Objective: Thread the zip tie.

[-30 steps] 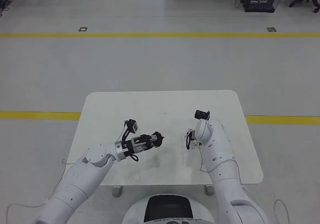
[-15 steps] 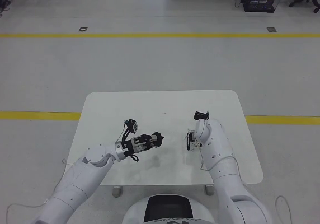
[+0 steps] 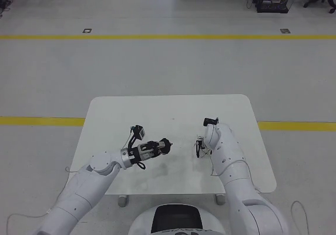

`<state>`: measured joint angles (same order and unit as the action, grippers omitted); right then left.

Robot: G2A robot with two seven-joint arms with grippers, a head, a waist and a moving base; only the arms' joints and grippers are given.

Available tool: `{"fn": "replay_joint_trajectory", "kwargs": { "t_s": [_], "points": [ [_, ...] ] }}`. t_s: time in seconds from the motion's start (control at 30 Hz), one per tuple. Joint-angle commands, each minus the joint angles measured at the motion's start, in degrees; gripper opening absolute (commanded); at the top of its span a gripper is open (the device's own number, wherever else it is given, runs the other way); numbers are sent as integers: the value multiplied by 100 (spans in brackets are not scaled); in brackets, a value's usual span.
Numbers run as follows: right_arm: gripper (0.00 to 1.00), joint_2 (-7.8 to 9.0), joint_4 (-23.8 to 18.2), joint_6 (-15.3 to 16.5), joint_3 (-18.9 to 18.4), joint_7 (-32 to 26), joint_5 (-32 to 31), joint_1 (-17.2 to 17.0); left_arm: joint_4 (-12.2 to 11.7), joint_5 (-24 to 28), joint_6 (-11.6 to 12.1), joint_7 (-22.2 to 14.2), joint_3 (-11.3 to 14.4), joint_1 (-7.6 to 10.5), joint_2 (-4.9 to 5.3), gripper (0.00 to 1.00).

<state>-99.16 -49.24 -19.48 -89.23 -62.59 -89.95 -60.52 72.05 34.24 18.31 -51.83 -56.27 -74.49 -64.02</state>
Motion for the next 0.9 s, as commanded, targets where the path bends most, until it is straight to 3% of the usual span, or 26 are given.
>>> {"fn": "replay_joint_trajectory", "kwargs": {
  "t_s": [0.0,0.6,0.87],
  "points": [
    [39,5,95,0,13,26,0,49,0,0,0,0,0,0,0,0],
    [35,1,776,0,-39,256,0,402,0,0,0,0,0,0,0,0],
    [25,-6,913,0,-129,337,0,469,0,0,0,0,0,0,0,0]
  ]
}}
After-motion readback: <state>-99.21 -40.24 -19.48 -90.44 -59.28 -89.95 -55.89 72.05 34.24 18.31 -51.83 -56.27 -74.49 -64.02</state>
